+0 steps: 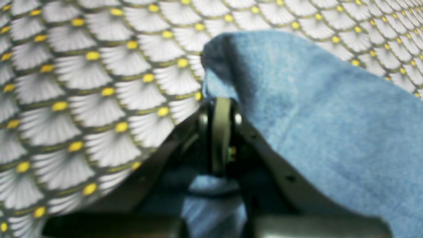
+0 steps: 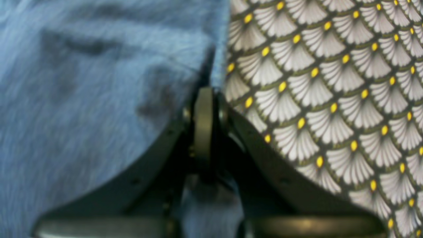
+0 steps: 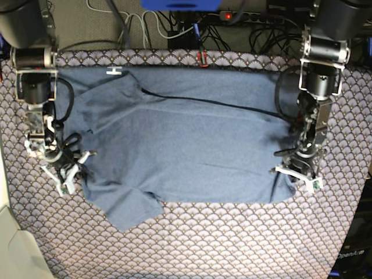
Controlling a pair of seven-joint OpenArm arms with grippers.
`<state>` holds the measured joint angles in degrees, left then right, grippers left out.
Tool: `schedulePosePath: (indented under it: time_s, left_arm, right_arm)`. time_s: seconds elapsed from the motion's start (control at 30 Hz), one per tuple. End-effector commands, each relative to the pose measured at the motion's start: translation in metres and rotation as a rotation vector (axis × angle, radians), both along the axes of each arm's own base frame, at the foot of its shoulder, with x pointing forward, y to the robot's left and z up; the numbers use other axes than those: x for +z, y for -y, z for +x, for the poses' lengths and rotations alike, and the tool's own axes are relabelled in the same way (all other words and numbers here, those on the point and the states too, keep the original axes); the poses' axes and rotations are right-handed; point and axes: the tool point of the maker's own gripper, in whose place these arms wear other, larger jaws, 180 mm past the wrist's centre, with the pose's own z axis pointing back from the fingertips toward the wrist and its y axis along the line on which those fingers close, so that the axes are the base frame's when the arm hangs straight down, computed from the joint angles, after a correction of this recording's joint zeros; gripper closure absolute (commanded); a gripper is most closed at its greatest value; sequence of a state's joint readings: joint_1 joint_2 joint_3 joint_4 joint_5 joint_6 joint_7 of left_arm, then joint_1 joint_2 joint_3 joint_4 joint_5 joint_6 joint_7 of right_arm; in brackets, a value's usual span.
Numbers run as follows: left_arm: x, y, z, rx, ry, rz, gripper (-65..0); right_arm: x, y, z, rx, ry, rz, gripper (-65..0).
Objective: Fold the T-shirt properly
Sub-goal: 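Lift the hem and fold it toward the collar with both grippers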
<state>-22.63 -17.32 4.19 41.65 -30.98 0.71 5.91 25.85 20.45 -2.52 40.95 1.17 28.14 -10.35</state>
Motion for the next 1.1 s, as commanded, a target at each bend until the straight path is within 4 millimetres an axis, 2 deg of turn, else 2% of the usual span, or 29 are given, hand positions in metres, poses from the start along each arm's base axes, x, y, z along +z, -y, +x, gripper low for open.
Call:
schedulePosePath:
  time_s: [0.0,0.1,0.3,0.47,0.57,0.7,0.87,0.97,1.07]
  left_arm:
    - [0.026,-0.003,0.016,-0.005,0.076,0.01,-0.6]
    - [0.032,-0.01,0.013,-0.009,0.089,0.03,-0.6]
    - [0.042,-0.005,0.01,-0.028,0.122,0.036,-0.6]
    - [0.054,-0.028,-0.002,0.026,0.161,0.029,-0.6]
    - [0.049,-0.032,-0.01,0.029,0.121,0.019,-0.6]
    - [0.053,-0.038,-0.011,0.048,0.129,0.014,-0.6]
    - [0.067,-0.034,-0.008,0.031,0.165,0.018,-0.6]
    - [0.066,-0.027,-0.015,0.007,0.142,0.011,-0.6]
    - [0.07,-0.03,-0.025,0.018,0.147,0.003,-0.6]
  right_arm:
    - [0.021,0.01,0.01,-0.001,0.051,-0.025,0.0]
    - [0.027,0.005,0.004,0.025,0.061,-0.052,0.0]
    - [0.04,0.003,-0.005,0.059,0.09,-0.096,0.0]
    - [0.05,0.018,-0.013,0.015,0.119,-0.095,0.0]
    - [0.049,0.017,-0.022,0.019,0.113,-0.103,0.0]
    - [0.046,0.014,-0.026,0.027,0.109,-0.102,0.0]
    - [0.047,0.014,-0.025,0.025,0.112,-0.102,0.0]
    - [0.04,0.015,-0.035,0.029,0.094,-0.108,0.0]
    - [0.041,0.015,-0.045,0.045,0.099,-0.125,0.0]
